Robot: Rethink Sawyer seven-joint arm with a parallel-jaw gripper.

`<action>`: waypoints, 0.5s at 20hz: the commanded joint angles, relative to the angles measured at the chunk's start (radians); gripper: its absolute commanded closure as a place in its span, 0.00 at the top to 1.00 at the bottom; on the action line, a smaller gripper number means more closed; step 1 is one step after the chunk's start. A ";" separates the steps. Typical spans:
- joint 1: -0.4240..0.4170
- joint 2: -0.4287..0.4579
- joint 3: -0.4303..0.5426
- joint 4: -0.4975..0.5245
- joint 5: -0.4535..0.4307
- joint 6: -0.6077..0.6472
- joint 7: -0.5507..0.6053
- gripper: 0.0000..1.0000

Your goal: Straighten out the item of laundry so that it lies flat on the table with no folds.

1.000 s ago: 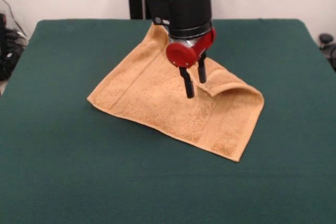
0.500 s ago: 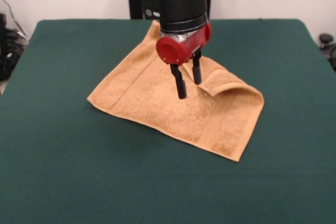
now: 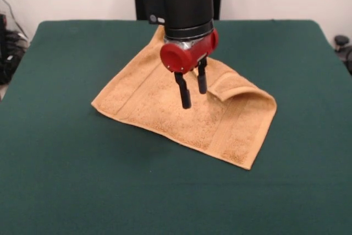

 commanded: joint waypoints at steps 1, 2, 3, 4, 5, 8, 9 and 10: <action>0.081 0.079 -0.094 -0.023 -0.032 -0.115 0.214 1.00; 0.090 0.085 -0.107 -0.019 -0.035 -0.134 0.226 1.00; 0.101 0.089 -0.123 -0.015 -0.035 -0.149 0.241 1.00; 0.114 0.089 -0.139 -0.011 -0.036 -0.165 0.252 1.00; 0.127 0.087 -0.154 -0.006 -0.037 -0.179 0.259 1.00; 0.164 0.087 -0.201 0.009 -0.020 -0.214 0.278 1.00; 0.174 0.088 -0.214 0.013 -0.012 -0.226 0.285 1.00; 0.185 0.088 -0.226 0.018 -0.007 -0.240 0.290 1.00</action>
